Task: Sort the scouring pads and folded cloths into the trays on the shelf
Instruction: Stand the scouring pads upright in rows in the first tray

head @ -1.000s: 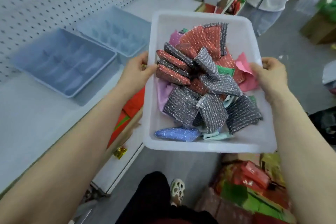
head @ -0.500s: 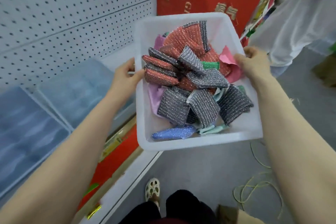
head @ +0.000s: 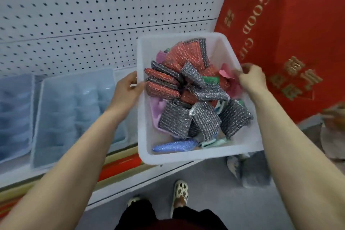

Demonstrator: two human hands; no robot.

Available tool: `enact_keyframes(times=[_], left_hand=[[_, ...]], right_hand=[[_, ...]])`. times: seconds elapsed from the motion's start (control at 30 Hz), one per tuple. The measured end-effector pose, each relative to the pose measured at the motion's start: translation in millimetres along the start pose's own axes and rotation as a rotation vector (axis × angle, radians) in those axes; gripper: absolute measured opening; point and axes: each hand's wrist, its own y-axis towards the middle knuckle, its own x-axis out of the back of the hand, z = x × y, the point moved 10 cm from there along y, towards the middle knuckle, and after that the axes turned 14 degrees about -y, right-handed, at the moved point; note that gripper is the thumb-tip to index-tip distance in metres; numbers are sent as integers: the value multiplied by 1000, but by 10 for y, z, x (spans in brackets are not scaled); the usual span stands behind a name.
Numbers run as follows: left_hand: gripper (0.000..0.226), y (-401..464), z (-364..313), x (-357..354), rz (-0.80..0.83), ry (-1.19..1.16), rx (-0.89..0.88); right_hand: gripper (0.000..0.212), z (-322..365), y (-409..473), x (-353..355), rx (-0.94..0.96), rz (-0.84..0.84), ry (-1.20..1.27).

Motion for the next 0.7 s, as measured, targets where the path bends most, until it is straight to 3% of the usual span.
enact_keyframes(times=[0.2, 0.43, 0.53, 0.6, 0.63, 0.7], left_hand=[[25, 3, 64, -86, -143, -47, 22], [23, 43, 88, -90, -175, -22, 44], [43, 61, 101, -38, -232, 150, 67], [61, 85, -41, -12, -268, 298, -4], [65, 114, -167, -60, -241, 374, -76], [70, 207, -374, -280, -86, 509, -189]], right_hand=[[41, 150, 594, -328, 95, 114, -131], [37, 430, 881, -509, 259, 93, -262], [43, 652, 920, -464, 343, 54, -388], [41, 947, 812, -328, 453, -36, -334], [37, 1110, 714, -301, 511, -20, -257], [37, 1429, 428, -427, 614, 215, -124]])
